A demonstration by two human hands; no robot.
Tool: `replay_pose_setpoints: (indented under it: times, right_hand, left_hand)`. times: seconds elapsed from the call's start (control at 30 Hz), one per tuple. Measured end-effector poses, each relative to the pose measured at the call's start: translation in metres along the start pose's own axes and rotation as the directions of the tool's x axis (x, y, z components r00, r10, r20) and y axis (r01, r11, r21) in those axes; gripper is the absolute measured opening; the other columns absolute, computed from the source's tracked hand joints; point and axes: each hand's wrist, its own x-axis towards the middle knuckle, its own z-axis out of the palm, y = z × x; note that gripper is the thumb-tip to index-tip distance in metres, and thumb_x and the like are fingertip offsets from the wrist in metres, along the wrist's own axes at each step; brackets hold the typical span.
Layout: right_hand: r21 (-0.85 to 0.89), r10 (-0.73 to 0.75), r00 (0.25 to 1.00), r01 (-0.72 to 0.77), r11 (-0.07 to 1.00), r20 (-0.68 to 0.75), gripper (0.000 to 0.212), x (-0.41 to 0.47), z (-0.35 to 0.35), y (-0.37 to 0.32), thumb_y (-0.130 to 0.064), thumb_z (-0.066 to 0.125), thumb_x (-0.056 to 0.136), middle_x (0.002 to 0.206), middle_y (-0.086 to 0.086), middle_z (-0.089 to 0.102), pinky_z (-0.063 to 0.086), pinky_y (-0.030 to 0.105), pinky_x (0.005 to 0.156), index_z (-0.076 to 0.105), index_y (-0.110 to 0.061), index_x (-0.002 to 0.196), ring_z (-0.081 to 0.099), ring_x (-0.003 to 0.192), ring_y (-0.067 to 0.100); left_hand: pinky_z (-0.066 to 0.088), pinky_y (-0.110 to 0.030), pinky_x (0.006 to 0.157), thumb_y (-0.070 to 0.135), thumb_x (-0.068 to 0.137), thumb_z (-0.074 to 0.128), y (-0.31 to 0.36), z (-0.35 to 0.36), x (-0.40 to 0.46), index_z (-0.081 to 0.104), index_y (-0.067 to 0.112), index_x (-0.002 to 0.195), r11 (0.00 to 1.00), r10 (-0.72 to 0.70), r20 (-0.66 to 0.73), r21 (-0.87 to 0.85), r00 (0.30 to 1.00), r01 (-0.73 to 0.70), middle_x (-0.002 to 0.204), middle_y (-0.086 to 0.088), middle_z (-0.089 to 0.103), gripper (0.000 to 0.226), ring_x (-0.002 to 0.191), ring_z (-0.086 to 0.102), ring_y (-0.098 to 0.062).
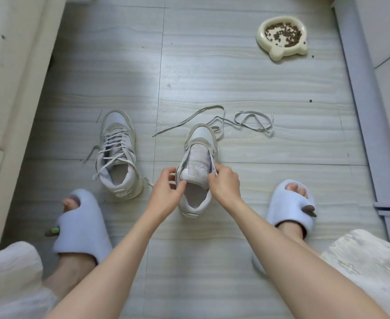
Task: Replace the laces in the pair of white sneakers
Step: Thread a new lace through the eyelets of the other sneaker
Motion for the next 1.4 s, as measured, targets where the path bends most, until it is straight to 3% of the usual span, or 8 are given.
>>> replay_pose_setpoints:
  times: [0.13, 0.2, 0.33, 0.6, 0.83, 1.1, 1.2, 1.4]
  right_hand:
    - [0.021, -0.048, 0.997, 0.047, 0.999, 0.058, 0.015, 0.018, -0.002, -0.017, -0.01, 0.045, 0.086, 0.087, 0.016, 0.063, 0.034, 0.032, 0.066, 0.056, -0.018, 0.078, 0.05, 0.084, 0.033]
    - [0.021, -0.054, 0.99, 0.051, 0.998, 0.131, 0.023, 0.02, -0.006, -0.021, -0.015, 0.047, 0.089, 0.103, 0.013, 0.066, 0.039, 0.032, 0.077, 0.063, -0.015, 0.106, 0.055, 0.101, 0.033]
    - [-0.081, -0.137, 0.971, 0.155, 0.985, 0.195, 0.048, 0.007, -0.036, -0.039, -0.025, 0.048, 0.094, 0.136, 0.012, 0.051, 0.035, 0.029, 0.099, 0.041, -0.01, 0.139, 0.046, 0.126, 0.028]
    - [-0.301, -0.491, 0.87, 0.481, 0.824, 0.046, 0.052, -0.06, -0.147, -0.118, -0.031, 0.045, 0.096, 0.144, 0.012, 0.041, 0.027, 0.031, 0.106, 0.032, -0.011, 0.143, 0.036, 0.133, 0.025]
    - [-0.436, -0.668, 0.744, 0.596, 0.675, -0.018, 0.052, -0.129, -0.233, -0.173, -0.032, 0.043, 0.097, 0.144, 0.007, 0.042, 0.029, 0.031, 0.105, 0.029, -0.018, 0.145, 0.038, 0.132, 0.023]
    - [-0.384, -0.613, 0.79, 0.566, 0.73, 0.0, 0.044, -0.048, -0.232, -0.157, -0.031, 0.046, 0.096, 0.126, 0.006, 0.057, 0.038, 0.031, 0.097, 0.041, -0.019, 0.137, 0.052, 0.116, 0.022]
    - [-0.376, -0.527, 0.848, 0.506, 0.776, 0.055, 0.041, 0.017, -0.205, -0.133, -0.03, 0.046, 0.095, 0.123, 0.006, 0.059, 0.04, 0.03, 0.096, 0.044, -0.017, 0.134, 0.054, 0.114, 0.022]
    - [-0.422, -0.342, 0.927, 0.375, 0.825, 0.156, 0.038, 0.141, -0.143, -0.067, -0.026, 0.047, 0.095, 0.124, 0.006, 0.06, 0.04, 0.03, 0.096, 0.048, -0.015, 0.132, 0.052, 0.117, 0.024]
  left_hand:
    - [0.046, -0.038, 0.094, 0.023, 0.091, 0.055, 0.008, -0.015, 0.016, 0.04, 0.017, 0.131, 0.998, -0.04, 0.102, 0.059, 0.994, 0.034, 0.118, 0.0, 0.058, 0.042, 0.097, 0.059, -0.018]
    - [0.041, -0.033, 0.097, 0.027, 0.093, 0.052, 0.015, -0.024, 0.021, 0.037, 0.017, 0.136, 0.971, -0.038, 0.186, 0.238, 0.982, -0.007, 0.13, 0.0, 0.052, 0.047, 0.11, 0.055, -0.021]
    - [0.023, -0.028, 0.108, 0.03, 0.096, 0.046, 0.049, -0.045, 0.019, 0.027, 0.012, 0.145, 0.82, 0.119, 0.231, 0.525, 0.966, -0.227, 0.149, -0.007, 0.032, 0.056, 0.137, 0.031, -0.021]
    - [0.025, -0.025, 0.106, 0.03, 0.096, 0.046, 0.173, -0.107, -0.056, 0.029, 0.017, 0.144, 0.481, 0.602, 0.227, 0.662, 0.765, -0.575, 0.147, 0.0, 0.034, 0.052, 0.134, 0.032, -0.016]
    - [0.027, -0.029, 0.109, 0.033, 0.097, 0.044, 0.284, -0.141, -0.12, 0.028, 0.02, 0.145, 0.255, 0.716, 0.284, 0.744, 0.638, -0.618, 0.146, -0.001, 0.036, 0.052, 0.134, 0.033, -0.017]
    - [0.035, -0.026, 0.103, 0.032, 0.097, 0.044, 0.29, -0.127, -0.048, 0.04, 0.027, 0.137, 0.381, 0.743, 0.241, 0.615, 0.625, -0.69, 0.136, 0.008, 0.046, 0.041, 0.122, 0.046, -0.011]
    - [0.032, -0.018, 0.099, 0.03, 0.098, 0.043, 0.241, -0.107, 0.017, 0.042, 0.026, 0.135, 0.5, 0.65, 0.244, 0.576, 0.72, -0.647, 0.134, 0.011, 0.046, 0.038, 0.121, 0.044, -0.006]
    - [0.032, -0.025, 0.104, 0.028, 0.098, 0.041, 0.136, -0.057, 0.136, 0.04, 0.025, 0.136, 0.644, 0.36, 0.325, 0.591, 0.874, -0.485, 0.137, 0.009, 0.042, 0.038, 0.126, 0.041, -0.01]
